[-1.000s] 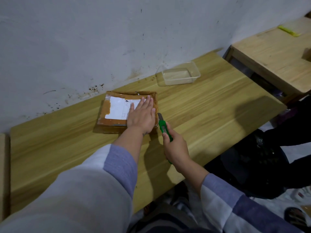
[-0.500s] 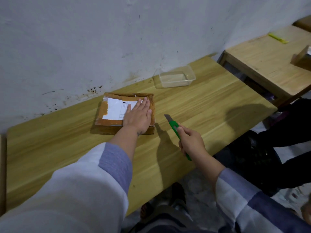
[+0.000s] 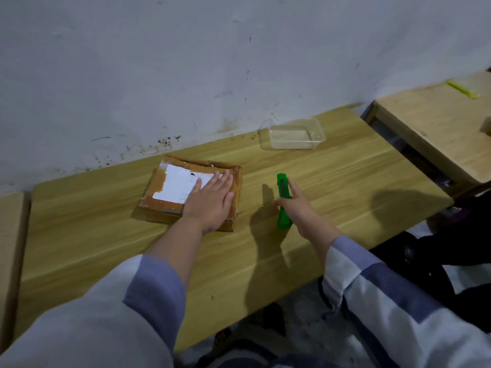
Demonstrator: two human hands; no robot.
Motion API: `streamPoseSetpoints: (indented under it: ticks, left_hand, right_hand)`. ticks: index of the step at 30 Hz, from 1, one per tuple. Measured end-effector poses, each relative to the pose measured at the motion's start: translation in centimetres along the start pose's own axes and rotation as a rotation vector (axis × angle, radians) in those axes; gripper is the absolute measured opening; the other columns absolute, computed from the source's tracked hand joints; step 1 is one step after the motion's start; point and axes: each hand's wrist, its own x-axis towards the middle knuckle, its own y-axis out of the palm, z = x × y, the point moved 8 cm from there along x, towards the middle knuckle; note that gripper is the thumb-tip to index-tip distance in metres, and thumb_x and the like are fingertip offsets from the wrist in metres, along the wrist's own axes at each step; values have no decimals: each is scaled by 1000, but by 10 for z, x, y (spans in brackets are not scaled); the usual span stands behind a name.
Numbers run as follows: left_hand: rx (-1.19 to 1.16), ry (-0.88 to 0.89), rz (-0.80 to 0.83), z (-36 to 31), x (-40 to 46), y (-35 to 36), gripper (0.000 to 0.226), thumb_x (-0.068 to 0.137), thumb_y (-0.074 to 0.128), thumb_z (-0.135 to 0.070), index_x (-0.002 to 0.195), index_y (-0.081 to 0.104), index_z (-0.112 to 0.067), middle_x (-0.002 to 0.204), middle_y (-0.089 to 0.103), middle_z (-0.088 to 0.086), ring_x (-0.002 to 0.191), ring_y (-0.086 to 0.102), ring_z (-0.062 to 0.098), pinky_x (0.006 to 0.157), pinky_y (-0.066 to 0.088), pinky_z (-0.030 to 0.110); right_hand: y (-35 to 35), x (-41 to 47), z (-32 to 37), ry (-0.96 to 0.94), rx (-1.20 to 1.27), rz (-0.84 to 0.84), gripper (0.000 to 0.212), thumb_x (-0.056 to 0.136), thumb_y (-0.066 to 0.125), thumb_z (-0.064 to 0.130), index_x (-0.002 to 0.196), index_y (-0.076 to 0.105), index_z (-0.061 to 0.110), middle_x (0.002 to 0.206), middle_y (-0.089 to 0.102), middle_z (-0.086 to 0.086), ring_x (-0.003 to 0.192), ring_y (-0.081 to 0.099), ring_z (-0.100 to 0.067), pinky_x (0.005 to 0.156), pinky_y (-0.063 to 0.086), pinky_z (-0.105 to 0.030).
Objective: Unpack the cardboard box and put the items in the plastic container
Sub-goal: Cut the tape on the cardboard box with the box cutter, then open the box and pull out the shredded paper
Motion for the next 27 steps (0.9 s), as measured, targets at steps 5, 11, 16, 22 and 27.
streamPoseSetpoints:
  ticks: [5, 11, 16, 22, 27]
  left_hand:
    - [29, 4, -12, -2, -5, -1, 59, 100, 8, -48, 153, 3, -23, 161, -2, -10, 148, -5, 9, 121, 4, 43]
    - [83, 6, -14, 0, -4, 0, 85, 86, 8, -74, 153, -2, -24, 159, -8, -11, 147, -9, 8, 121, 2, 42]
    - [58, 1, -47, -1, -3, -2, 79, 89, 20, -69, 153, 2, -26, 159, -6, -13, 146, -10, 5, 121, 3, 40]
    - [67, -15, -16, -1, -2, 0, 78, 90, 20, -68, 153, -2, -28, 158, -9, -15, 145, -13, 5, 121, 0, 40]
    - [61, -41, 26, -1, 0, 1, 78, 88, 19, -65, 153, 1, -27, 159, -4, -12, 145, -12, 5, 121, -1, 43]
  right_hand:
    - [0, 32, 6, -52, -256, -126, 65, 85, 63, 7, 139, 29, 20, 127, 54, -20, 114, 54, -37, 91, 48, -45]
    - [12, 83, 30, -185, -467, -139, 45, 82, 66, 13, 123, 47, 12, 127, 50, -13, 112, 55, -32, 93, 50, -41]
    - [25, 119, 49, -306, -687, -112, 43, 81, 65, 37, 116, 57, 14, 114, 62, -9, 103, 59, -28, 87, 51, -42]
    - [38, 118, 78, -515, -738, -196, 41, 84, 61, 45, 115, 59, 20, 109, 63, -7, 102, 59, -28, 87, 48, -39]
    - [106, 100, 115, -599, -453, 393, 26, 89, 60, 31, 108, 71, 17, 105, 72, -3, 95, 62, -14, 77, 42, -18]
